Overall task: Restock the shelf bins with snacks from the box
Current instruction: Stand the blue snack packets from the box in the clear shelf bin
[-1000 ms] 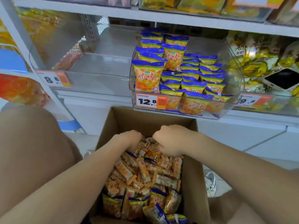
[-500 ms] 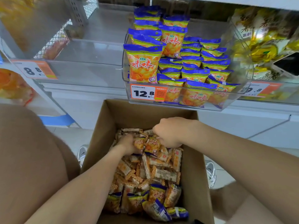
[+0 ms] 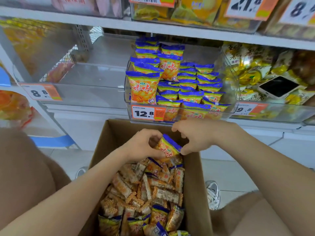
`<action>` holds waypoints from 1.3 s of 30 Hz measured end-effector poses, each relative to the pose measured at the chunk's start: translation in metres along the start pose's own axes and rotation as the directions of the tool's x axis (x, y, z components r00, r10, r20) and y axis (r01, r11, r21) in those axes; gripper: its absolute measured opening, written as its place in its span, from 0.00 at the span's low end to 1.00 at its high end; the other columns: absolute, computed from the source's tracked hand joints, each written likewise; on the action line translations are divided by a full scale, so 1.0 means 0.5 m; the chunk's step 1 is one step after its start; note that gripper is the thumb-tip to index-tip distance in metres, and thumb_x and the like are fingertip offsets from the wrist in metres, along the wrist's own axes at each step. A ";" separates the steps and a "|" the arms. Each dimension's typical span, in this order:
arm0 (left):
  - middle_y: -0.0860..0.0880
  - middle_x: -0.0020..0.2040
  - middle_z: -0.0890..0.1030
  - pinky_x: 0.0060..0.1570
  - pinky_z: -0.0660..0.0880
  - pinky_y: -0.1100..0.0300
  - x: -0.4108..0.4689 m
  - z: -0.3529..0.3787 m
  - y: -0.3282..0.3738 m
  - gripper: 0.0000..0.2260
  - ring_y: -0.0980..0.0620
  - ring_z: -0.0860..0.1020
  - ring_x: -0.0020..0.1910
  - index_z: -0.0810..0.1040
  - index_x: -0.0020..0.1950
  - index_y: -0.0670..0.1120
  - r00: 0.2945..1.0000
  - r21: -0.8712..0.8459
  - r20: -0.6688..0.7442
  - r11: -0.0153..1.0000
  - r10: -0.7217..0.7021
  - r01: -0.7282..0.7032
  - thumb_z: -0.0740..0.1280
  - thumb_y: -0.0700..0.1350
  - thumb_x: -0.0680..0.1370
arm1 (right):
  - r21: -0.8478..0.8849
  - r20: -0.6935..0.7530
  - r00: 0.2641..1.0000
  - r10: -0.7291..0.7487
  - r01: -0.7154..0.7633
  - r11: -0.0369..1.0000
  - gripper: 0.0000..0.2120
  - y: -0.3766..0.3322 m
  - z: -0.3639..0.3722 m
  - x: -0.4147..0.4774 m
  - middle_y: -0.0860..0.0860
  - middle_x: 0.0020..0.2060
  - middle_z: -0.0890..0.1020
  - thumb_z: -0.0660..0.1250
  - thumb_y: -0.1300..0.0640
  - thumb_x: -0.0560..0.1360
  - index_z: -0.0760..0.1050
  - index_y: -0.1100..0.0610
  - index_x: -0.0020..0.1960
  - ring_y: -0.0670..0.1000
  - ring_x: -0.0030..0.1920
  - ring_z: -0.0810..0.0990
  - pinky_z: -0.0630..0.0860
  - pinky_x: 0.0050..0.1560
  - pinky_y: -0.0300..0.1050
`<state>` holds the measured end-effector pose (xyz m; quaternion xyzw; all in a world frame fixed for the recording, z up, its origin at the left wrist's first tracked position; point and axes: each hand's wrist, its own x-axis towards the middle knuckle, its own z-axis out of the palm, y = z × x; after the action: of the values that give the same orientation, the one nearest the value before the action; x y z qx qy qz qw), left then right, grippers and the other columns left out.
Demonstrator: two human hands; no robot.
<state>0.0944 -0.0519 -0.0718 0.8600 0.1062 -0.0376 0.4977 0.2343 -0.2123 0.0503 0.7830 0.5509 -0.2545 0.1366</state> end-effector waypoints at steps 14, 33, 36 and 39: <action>0.58 0.52 0.80 0.47 0.78 0.62 -0.056 -0.113 0.250 0.20 0.55 0.80 0.51 0.80 0.63 0.51 0.723 0.302 -0.553 0.909 0.414 -0.289 0.76 0.58 0.76 | 0.773 -0.524 0.837 0.155 0.392 0.499 0.24 0.031 -0.117 -0.104 0.49 0.56 0.86 0.82 0.60 0.70 0.77 0.48 0.62 0.50 0.45 0.88 0.86 0.45 0.47; 0.46 0.67 0.71 0.61 0.68 0.47 0.012 -0.165 0.196 0.27 0.43 0.68 0.66 0.71 0.71 0.51 0.714 0.712 -0.548 0.691 0.436 0.123 0.73 0.50 0.74 | 0.440 -0.808 0.518 0.281 0.214 0.872 0.13 0.097 -0.141 0.137 0.42 0.54 0.80 0.73 0.58 0.80 0.77 0.49 0.63 0.42 0.36 0.76 0.69 0.41 0.35; 0.46 0.67 0.71 0.61 0.68 0.47 0.013 -0.163 0.197 0.26 0.43 0.68 0.66 0.72 0.71 0.51 0.719 0.712 -0.543 0.692 0.434 0.119 0.73 0.50 0.74 | 0.378 -0.791 0.569 0.227 0.162 0.912 0.13 0.106 -0.151 0.136 0.46 0.58 0.80 0.73 0.57 0.80 0.79 0.51 0.64 0.52 0.53 0.80 0.73 0.55 0.45; 0.46 0.66 0.71 0.61 0.68 0.46 0.013 -0.162 0.197 0.26 0.43 0.67 0.66 0.72 0.70 0.51 0.720 0.711 -0.542 0.693 0.433 0.118 0.73 0.50 0.74 | 0.419 -0.767 0.575 0.284 0.114 0.901 0.15 0.096 -0.147 0.144 0.49 0.59 0.71 0.72 0.57 0.81 0.80 0.49 0.66 0.53 0.58 0.75 0.67 0.62 0.40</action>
<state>0.1191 -0.0285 0.0511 0.9403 0.1758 0.2856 0.0587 0.3163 -0.1359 0.0689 0.8473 0.4426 0.0269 -0.2925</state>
